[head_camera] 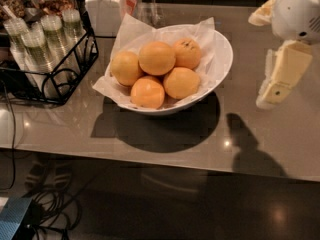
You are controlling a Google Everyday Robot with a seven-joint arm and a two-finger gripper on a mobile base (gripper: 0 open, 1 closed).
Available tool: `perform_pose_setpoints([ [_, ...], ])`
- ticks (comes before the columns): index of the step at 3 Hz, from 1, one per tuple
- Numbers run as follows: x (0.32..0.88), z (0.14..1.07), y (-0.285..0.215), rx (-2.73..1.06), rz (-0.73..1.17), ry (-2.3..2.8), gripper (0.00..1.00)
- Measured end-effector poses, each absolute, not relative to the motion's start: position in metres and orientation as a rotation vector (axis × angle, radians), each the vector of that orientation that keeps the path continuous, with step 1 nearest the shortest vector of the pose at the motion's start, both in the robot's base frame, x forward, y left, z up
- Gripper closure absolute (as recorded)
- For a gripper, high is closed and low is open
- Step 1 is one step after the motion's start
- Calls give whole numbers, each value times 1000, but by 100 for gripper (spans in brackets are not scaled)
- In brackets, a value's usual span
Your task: Pick orange from white bowl
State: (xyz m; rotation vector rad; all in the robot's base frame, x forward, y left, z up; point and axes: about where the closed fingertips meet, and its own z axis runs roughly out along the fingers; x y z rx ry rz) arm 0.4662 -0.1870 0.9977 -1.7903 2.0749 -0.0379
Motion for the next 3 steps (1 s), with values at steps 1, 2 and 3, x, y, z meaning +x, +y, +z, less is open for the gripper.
perform_pose_setpoints([
  [1, 491, 1010, -161, -1834, 40, 1971, 0],
  [2, 514, 1017, -133, -1873, 113, 1897, 0],
  [3, 535, 1010, -108, -1882, 211, 1873, 0],
])
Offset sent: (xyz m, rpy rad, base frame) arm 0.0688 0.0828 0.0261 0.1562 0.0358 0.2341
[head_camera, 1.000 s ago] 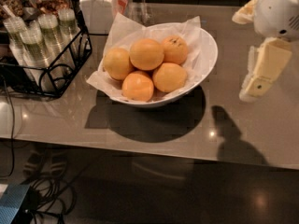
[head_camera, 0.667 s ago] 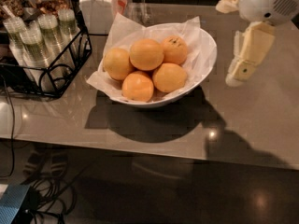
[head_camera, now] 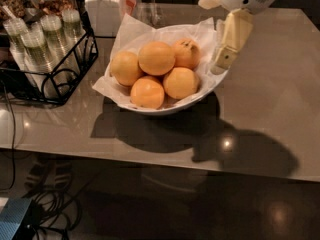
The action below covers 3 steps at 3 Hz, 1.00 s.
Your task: Pick orange from white bowl
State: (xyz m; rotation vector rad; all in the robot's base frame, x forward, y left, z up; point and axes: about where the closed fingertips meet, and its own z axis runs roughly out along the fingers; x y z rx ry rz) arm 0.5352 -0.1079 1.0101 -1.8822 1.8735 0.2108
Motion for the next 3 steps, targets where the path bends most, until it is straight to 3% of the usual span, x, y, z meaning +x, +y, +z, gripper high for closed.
perform_pose_setpoints([
  [3, 559, 987, -74, -1880, 357, 1804, 0],
])
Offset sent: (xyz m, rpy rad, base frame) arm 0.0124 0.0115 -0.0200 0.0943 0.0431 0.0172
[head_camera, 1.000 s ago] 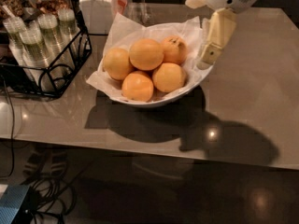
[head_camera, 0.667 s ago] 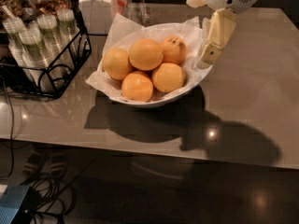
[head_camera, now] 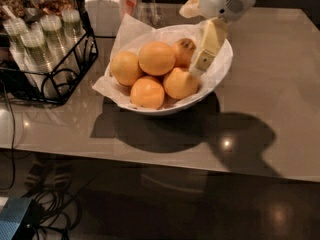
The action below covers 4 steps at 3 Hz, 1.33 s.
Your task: Pick orange from white bowl
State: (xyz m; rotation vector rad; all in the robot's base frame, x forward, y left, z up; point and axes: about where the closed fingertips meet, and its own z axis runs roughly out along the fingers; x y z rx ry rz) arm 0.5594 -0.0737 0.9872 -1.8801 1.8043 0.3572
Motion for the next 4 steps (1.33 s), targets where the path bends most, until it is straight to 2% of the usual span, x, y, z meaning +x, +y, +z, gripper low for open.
perform_pose_setpoints([
  [2, 583, 953, -24, -1953, 525, 1766, 0],
  [4, 598, 921, 3, -1985, 632, 1796, 0],
])
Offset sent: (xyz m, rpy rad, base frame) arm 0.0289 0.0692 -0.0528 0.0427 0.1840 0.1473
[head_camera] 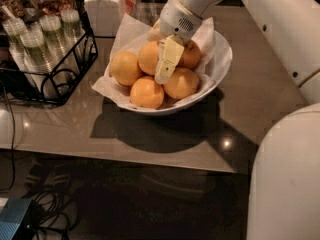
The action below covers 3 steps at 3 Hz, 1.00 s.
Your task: Pick orange from white bowl
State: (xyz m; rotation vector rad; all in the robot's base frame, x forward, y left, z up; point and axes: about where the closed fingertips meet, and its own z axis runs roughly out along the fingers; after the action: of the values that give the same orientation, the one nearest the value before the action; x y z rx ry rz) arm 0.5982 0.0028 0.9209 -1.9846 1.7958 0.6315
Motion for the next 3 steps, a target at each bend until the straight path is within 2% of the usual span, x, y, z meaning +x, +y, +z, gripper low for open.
perform_pose_setpoints([
  [1, 598, 921, 3, -1985, 632, 1796, 19],
  [3, 598, 921, 3, -1984, 632, 1796, 66],
])
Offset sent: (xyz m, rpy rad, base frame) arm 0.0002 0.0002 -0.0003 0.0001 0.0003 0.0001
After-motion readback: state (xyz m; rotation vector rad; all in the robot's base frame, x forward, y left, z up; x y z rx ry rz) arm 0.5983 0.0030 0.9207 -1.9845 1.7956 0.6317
